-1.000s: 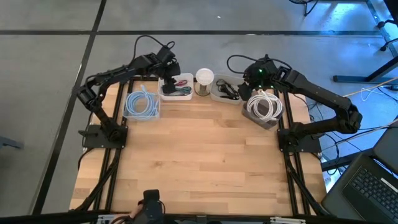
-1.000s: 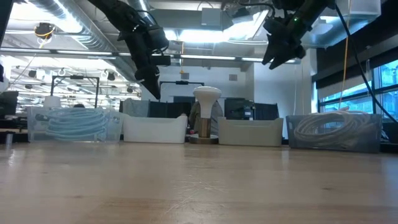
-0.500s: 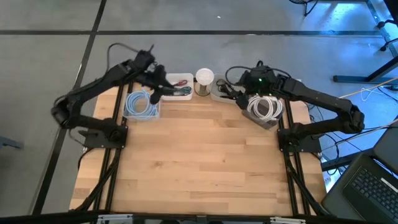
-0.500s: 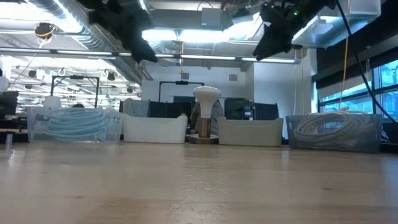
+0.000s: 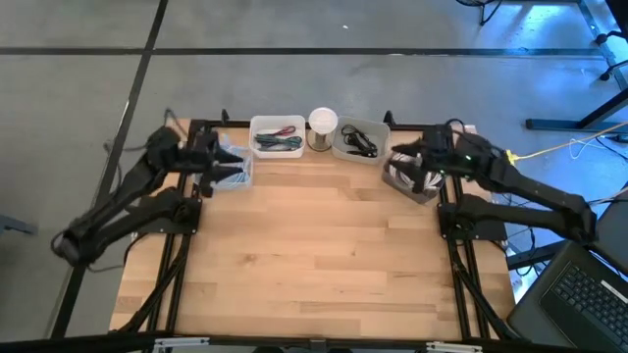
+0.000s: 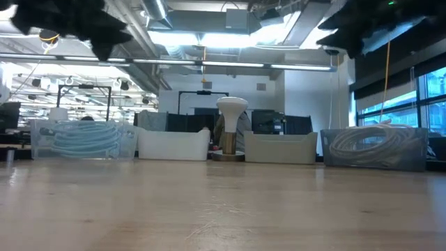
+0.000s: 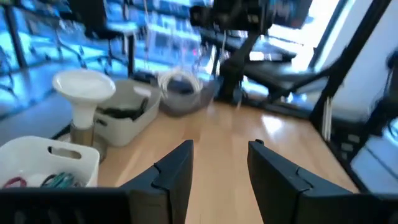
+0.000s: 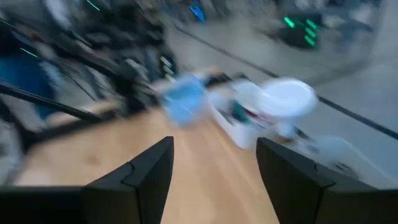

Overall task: Pick & Place USB Port
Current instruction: Return to Home Position

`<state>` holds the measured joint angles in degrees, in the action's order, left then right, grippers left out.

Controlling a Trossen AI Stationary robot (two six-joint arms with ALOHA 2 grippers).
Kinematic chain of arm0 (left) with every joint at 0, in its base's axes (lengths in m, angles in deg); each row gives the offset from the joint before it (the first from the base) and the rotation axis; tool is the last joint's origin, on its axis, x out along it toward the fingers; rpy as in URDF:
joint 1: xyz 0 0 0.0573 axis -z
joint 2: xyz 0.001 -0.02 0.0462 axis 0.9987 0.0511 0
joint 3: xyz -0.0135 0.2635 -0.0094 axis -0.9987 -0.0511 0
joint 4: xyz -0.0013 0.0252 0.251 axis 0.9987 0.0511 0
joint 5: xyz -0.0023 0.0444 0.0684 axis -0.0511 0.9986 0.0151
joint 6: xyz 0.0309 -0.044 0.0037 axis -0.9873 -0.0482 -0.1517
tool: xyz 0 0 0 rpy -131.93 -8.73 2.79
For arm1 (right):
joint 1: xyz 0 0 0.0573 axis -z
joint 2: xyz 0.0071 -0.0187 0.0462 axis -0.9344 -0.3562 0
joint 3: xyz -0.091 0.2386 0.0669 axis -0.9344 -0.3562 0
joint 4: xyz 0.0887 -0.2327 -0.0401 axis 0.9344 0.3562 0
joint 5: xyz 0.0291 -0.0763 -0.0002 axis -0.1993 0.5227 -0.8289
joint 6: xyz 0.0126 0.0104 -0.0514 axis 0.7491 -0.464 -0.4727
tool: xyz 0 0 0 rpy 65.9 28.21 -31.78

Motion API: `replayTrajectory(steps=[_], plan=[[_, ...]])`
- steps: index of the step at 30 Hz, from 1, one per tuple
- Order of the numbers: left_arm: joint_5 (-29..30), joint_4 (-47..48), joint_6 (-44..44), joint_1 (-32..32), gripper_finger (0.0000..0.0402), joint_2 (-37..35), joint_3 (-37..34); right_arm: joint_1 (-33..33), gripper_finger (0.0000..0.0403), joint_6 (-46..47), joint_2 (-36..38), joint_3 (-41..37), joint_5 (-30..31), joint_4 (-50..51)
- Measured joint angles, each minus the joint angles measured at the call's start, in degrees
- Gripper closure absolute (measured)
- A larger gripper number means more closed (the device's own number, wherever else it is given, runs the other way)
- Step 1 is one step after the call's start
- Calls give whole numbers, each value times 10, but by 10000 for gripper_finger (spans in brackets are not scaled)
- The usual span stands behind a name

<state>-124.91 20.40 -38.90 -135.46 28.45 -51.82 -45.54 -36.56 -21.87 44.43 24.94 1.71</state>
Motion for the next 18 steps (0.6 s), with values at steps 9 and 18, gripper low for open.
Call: replayTrajectory(steps=[9,18], plan=[[60,-13,108,26,258,-231,-92,-40,171,65,146,-127,-9,-94],[91,-71,172,52,258,-257,-205,-69,171,87,175,-202,-8,-150]])
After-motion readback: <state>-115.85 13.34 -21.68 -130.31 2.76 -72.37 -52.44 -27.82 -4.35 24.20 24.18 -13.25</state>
